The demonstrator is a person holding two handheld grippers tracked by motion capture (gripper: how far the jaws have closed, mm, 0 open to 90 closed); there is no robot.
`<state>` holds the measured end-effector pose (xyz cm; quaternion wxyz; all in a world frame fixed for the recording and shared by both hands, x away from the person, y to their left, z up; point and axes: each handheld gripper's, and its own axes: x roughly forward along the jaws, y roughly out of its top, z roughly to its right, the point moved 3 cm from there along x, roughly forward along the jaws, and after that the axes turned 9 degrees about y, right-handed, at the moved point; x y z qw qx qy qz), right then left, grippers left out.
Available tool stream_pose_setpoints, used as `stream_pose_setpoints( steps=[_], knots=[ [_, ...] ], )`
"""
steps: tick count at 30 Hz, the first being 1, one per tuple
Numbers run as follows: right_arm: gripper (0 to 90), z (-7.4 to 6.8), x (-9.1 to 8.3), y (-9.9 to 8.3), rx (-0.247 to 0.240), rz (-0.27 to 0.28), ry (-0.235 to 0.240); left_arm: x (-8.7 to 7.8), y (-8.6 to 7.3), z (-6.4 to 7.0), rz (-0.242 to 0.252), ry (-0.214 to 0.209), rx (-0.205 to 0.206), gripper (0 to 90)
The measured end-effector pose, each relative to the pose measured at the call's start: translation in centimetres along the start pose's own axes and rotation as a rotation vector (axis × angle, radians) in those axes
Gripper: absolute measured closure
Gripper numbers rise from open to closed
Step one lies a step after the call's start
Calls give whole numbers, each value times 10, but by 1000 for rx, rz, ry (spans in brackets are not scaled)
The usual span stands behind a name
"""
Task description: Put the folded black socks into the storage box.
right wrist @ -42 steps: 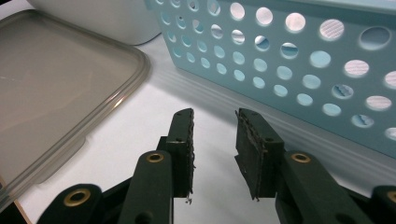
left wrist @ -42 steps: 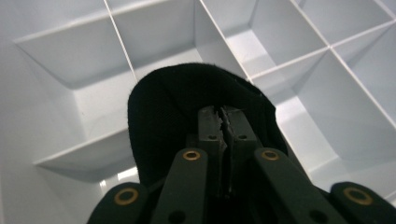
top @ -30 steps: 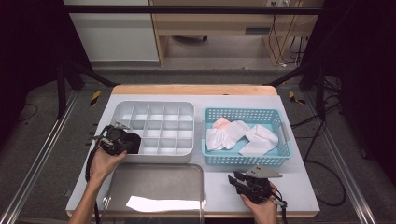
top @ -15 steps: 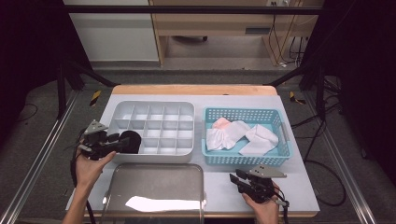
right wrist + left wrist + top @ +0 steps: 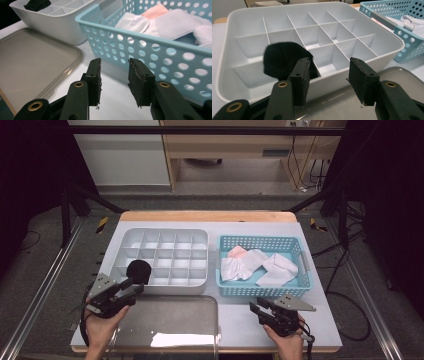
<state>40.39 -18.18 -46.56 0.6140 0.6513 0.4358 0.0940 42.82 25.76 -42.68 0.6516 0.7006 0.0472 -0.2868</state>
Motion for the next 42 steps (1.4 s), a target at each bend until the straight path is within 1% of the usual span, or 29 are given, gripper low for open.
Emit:
stream_pose_setpoints(
  steps=[1, 2, 3, 5, 9, 13, 16, 18, 20, 26, 28, 34, 36, 42],
  knots=[
    [616, 0, -1, 1, 5, 5, -1, 0, -3, 3, -6, -4, 0, 488],
    [610, 0, -3, 2, 2, 9, -3, 0, -6, 6, -23, -3, 17, 487],
    [604, 0, -4, 3, 2, 15, -4, -1, -8, 8, -30, 5, 29, 479],
    [590, -1, -6, 6, -2, 24, -8, -2, -12, 12, -28, 13, 33, 474],
    [556, -1, -10, 12, -7, 42, -15, -3, -19, 17, -41, 15, 50, 456],
    [508, 1, -14, 21, -15, 61, -33, 0, -26, 18, -53, 6, 51, 450],
    [473, 2, -15, 29, -25, 67, -47, 2, -31, 21, -56, -15, 55, 449],
    [450, 4, -17, 35, -26, 70, -60, 3, -32, 22, -53, -22, 57, 448],
    [437, 6, -18, 40, -27, 78, -72, 2, -33, 23, -53, -30, 51, 446],
    [382, 13, -17, 55, -25, 90, -104, 3, -37, 20, -68, -29, 46, 438],
    [364, 14, -16, 58, -26, 94, -113, 4, -37, 21, -72, -28, 49, 434],
    [322, 20, -12, 65, -20, 79, -141, 5, -38, 21, -74, -22, 69, 422],
    [316, 23, -11, 67, -10, 79, -151, 5, -38, 21, -71, -19, 64, 414],
    [286, 32, -7, 75, -3, 91, -193, 5, -37, 19, -62, -6, 53, 405]
  ],
)
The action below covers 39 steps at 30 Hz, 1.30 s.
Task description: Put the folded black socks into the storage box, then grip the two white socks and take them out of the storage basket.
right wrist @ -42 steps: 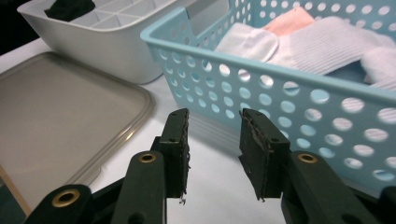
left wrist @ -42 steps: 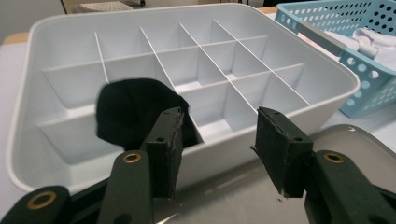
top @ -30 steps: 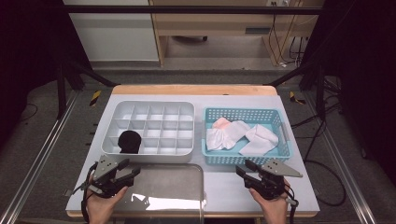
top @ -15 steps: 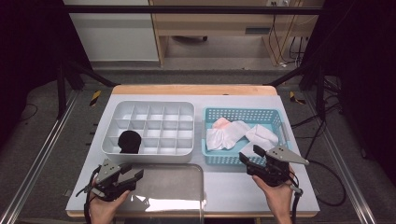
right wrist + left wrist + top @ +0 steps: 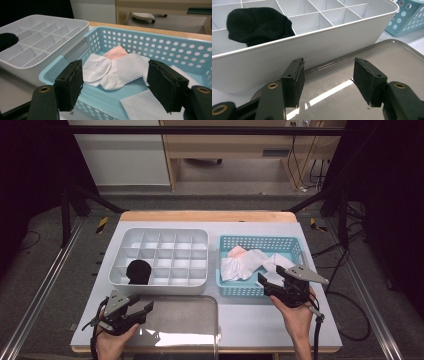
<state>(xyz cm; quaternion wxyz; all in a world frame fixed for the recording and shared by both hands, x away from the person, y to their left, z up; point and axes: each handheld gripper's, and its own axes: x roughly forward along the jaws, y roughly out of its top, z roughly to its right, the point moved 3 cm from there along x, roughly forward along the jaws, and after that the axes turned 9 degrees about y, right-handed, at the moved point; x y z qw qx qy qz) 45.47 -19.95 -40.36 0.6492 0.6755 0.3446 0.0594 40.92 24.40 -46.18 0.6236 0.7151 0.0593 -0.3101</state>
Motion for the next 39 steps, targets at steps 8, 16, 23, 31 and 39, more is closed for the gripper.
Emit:
stream_pose_setpoints(
  steps=[8, 16, 23, 31, 39],
  knots=[
    [276, 10, 8, 12, 2, 1, -27, 0, 0, -3, -3, 4, -11, 398],
    [281, 21, 21, 24, -1, -23, -45, 1, -1, -5, -2, 5, -21, 399],
    [310, 37, 36, 31, 2, -38, -70, 2, -1, -5, -6, 6, -24, 400],
    [323, 52, 53, 35, -1, -62, -101, 3, -1, -5, -3, 7, -21, 403],
    [324, 67, 71, 38, 22, -89, -125, 3, -1, -6, -4, 9, -22, 408]
  ],
)
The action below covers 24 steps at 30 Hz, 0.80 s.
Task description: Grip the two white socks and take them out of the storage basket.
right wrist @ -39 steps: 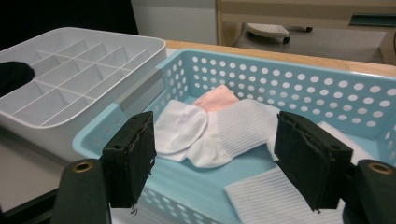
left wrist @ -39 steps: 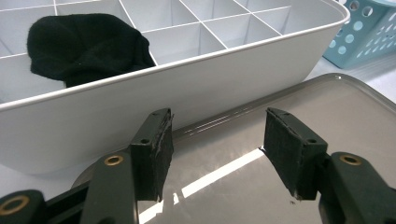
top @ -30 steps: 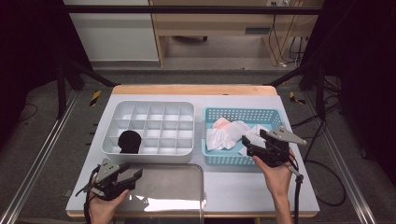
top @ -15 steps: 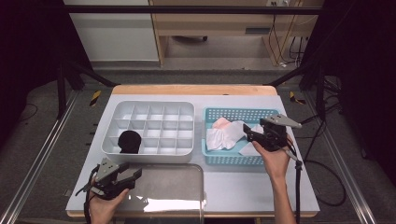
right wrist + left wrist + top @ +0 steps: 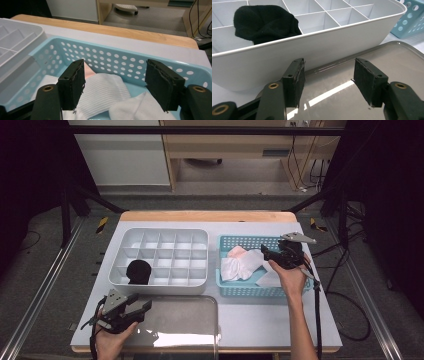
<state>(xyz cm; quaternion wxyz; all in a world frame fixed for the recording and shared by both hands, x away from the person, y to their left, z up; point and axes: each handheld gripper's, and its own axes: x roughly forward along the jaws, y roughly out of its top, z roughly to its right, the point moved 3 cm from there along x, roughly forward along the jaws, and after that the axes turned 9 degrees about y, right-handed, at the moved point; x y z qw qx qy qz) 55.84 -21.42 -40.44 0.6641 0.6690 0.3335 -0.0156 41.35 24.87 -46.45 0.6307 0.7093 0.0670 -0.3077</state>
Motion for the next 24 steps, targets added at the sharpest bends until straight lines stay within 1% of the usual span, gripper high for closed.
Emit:
stream_pose_setpoints(
  steps=[2, 8, 12, 16, 17, 20, 24],
  knots=[
    [324, 5, 5, -1, 12, -10, -6, 0, 0, 0, 0, 1, 1, 408],
    [322, 14, 16, -7, -3, -62, -29, 0, 0, 0, -1, 1, 2, 412],
    [322, 19, 22, -11, 3, -99, -34, 0, 0, 0, -2, 2, 3, 414],
    [324, 27, 29, -16, 7, -134, -57, 0, -1, -1, -3, 2, 3, 415],
    [324, 28, 29, -16, 17, -138, -59, 1, -1, -1, -3, 3, 4, 414],
    [321, 33, 33, -20, 30, -168, -68, 1, -1, -1, -6, 2, 4, 419],
    [313, 38, 37, -24, 44, -194, -80, 1, -1, -1, -6, 2, 6, 424]
  ],
)
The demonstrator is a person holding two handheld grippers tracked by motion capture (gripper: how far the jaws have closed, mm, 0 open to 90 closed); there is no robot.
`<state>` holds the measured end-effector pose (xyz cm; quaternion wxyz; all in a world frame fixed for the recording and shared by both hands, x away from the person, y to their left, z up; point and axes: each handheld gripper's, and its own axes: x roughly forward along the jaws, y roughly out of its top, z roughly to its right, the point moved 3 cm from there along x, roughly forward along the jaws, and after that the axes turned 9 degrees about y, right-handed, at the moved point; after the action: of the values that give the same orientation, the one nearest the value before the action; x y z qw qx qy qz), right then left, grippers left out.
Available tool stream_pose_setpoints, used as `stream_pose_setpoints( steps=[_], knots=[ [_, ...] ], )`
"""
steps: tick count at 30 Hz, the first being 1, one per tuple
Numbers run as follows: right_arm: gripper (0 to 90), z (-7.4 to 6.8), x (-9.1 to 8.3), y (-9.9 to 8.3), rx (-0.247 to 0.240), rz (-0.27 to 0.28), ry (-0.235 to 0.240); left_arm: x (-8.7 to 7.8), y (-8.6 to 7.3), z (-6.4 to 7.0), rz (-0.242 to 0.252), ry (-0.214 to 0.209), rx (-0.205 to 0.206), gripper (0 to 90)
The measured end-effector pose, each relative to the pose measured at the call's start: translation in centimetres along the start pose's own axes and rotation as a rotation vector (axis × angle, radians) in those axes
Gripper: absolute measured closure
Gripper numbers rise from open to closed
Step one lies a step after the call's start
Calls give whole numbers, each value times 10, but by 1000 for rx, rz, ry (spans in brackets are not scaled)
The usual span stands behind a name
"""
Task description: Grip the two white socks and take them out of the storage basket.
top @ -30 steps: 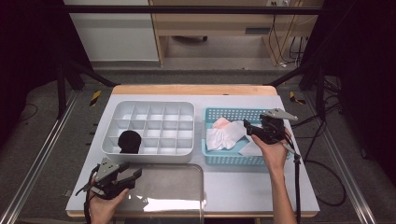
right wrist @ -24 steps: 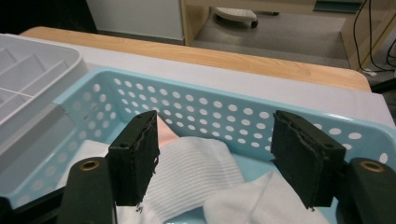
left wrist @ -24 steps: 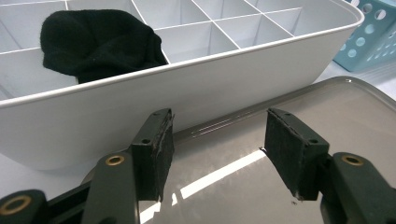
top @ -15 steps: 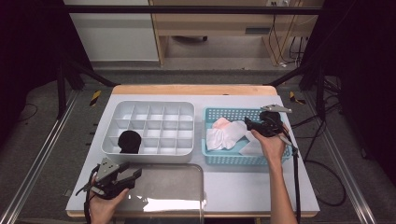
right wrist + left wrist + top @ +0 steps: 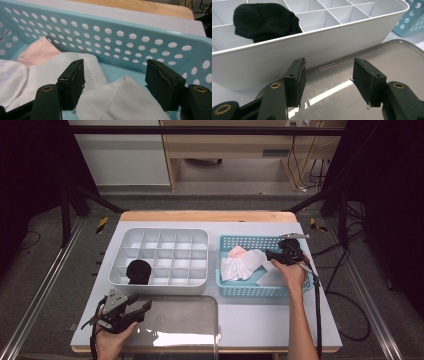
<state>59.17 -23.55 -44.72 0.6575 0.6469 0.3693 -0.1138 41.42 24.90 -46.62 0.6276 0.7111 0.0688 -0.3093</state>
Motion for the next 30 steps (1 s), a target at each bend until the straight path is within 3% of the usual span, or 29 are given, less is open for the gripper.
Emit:
stream_pose_setpoints(
  steps=[8, 17, 23, 30],
  knots=[
    [283, 5, 7, -6, -3, -62, -36, 0, 0, -1, 2, 3, 2, 425],
    [282, 10, 15, -15, 36, -121, -48, 0, 0, -2, -3, 5, -3, 431],
    [349, 12, 19, -18, 47, -163, -61, 0, -1, -3, -4, 6, -9, 433],
    [499, 15, 22, -19, 86, -193, -57, 0, -1, -3, -6, 5, -7, 435]
  ],
)
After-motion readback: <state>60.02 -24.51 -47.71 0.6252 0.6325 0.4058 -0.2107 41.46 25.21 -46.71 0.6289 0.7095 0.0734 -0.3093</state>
